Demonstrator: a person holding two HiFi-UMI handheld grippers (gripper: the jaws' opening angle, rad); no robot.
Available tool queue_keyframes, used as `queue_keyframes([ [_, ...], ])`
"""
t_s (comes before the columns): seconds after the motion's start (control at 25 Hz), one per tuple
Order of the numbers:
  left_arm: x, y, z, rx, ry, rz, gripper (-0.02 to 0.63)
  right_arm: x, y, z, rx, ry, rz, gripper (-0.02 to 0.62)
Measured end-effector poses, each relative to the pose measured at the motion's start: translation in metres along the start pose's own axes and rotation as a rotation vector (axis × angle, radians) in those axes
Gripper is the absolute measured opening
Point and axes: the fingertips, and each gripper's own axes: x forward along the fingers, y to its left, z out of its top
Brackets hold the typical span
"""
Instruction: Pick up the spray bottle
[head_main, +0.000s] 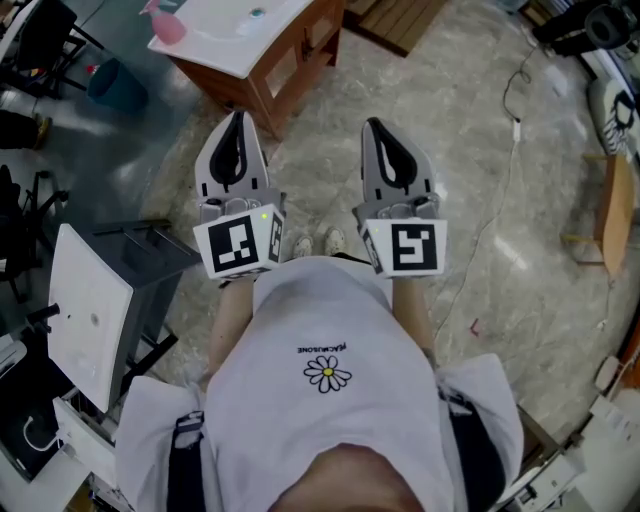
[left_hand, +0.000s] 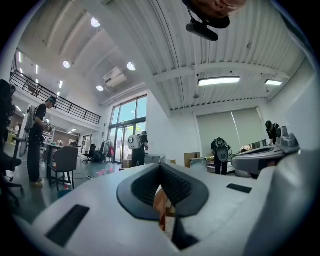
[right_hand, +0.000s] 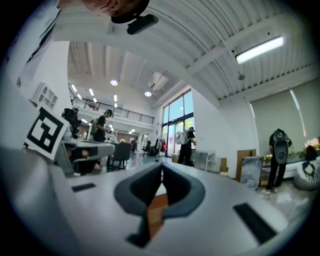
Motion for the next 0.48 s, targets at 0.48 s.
queue_keyframes([
  [0.48, 0.019, -0.036, 0.015, 0.011, -0.078, 0.03, 0.02, -0.024, -0.05, -0.014, 0.023, -0.017, -0.006, 0.029],
])
